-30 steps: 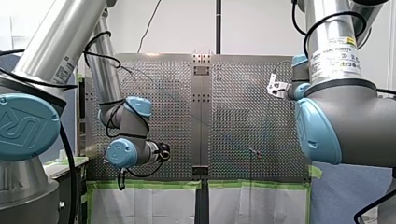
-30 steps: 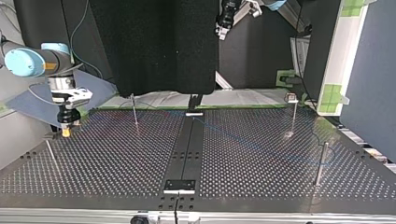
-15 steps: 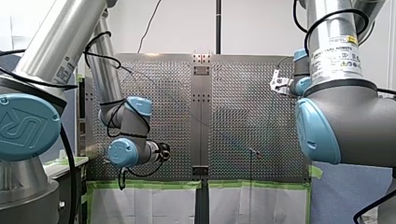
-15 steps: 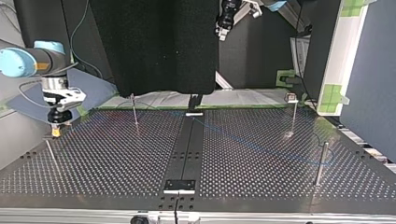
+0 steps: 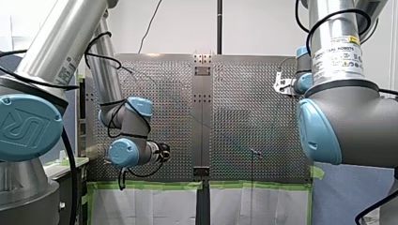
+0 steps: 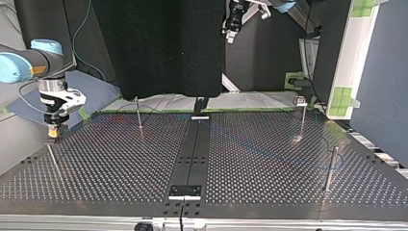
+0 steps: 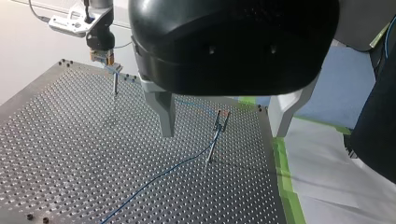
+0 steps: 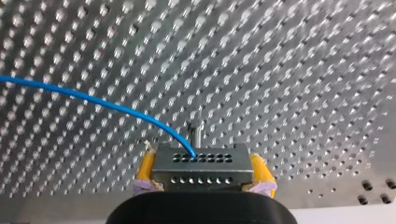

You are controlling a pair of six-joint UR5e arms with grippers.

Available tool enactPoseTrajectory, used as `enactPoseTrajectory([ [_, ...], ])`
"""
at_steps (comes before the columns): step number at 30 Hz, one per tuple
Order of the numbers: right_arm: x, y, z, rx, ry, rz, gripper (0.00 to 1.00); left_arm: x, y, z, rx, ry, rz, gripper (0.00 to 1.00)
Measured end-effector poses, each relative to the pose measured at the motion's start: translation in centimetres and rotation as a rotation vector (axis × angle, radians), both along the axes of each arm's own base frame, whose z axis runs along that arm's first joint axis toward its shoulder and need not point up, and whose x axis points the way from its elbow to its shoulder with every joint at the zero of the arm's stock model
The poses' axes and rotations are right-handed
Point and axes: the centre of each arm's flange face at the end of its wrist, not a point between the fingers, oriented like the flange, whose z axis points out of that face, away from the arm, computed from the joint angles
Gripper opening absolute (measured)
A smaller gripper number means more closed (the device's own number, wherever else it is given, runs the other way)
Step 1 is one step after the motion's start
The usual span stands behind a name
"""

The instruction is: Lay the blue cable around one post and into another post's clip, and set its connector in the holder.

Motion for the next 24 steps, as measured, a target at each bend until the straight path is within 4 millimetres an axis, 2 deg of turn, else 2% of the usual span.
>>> enactPoseTrajectory([
  [11,-1.4,-0.1,-0.1,0.012,0.065,-0.043,0.17,0.7,-0.2,0.1,0.003,0.002,0.007,1.0],
  [24,-4.5,-0.9,-0.4,0.016,0.094,-0.065,0.2,0.9,-0.4,0.2,0.019,0.008,0.006,1.0],
])
